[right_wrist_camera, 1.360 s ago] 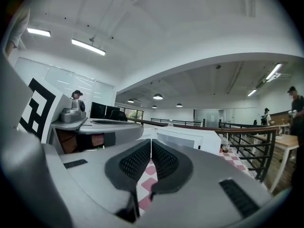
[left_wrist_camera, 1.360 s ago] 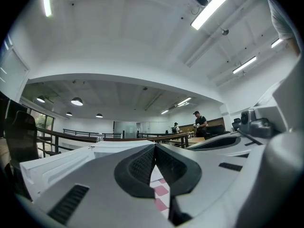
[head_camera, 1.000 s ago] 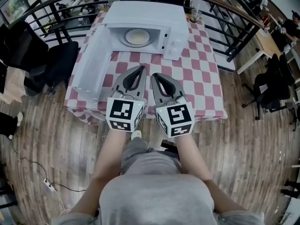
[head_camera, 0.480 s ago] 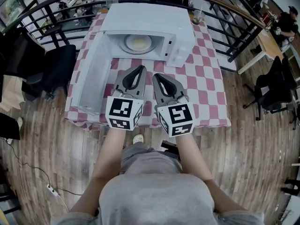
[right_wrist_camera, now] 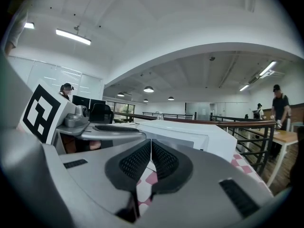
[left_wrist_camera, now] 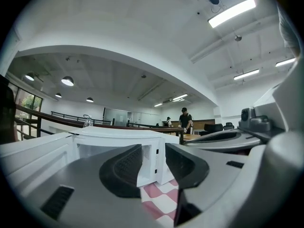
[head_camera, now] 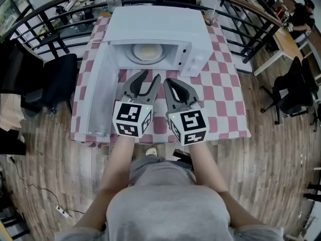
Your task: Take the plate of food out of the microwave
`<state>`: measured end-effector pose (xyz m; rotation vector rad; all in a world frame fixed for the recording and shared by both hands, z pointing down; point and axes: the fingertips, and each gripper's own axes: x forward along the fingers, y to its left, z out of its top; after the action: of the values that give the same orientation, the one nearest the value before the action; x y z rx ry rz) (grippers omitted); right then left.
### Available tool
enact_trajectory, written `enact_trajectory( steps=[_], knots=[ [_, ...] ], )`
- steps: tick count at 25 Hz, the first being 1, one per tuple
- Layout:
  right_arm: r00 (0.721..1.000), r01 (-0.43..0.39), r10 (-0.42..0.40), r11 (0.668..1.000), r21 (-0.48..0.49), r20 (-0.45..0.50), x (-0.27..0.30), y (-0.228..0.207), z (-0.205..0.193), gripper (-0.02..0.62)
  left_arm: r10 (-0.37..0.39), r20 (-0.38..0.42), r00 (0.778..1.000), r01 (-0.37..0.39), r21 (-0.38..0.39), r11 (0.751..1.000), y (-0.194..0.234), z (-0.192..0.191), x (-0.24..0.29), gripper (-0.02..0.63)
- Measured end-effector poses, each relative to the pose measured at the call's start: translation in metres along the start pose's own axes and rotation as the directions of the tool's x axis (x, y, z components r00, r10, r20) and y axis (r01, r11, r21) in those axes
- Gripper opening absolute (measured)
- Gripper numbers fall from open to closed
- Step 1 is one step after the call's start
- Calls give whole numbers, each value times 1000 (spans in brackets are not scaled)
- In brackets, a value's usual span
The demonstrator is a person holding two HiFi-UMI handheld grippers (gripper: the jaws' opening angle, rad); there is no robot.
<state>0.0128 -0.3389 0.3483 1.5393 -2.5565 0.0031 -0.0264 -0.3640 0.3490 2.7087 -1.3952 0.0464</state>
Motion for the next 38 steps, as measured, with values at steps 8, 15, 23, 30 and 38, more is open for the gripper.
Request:
enact_trajectory(
  steps=[8,15,23,30,38],
  knots=[
    [999,32,-31,999,25,-17,22,-5,0,26,6,-33,999,-11,-163,987,32,-13,16,278],
    [999,45,-43,997,64,-32,33,-8,-9,26,0,-32,999,-9,-287,958,47,-27,26,278],
    [997,63,-57,992,105,-59,37,-14,-28,26,-8,-53,999,-15,-427,904,53,-49,40,278],
    [997,49,-40,990,133,-72,48,-19,-41,26,6,-37,999,-27,-600,799,69,-67,54,276],
    [995,33,-20,990,136,-98,58,-32,-55,26,62,-83,995,-102,-688,718,84,-95,77,278]
  ],
)
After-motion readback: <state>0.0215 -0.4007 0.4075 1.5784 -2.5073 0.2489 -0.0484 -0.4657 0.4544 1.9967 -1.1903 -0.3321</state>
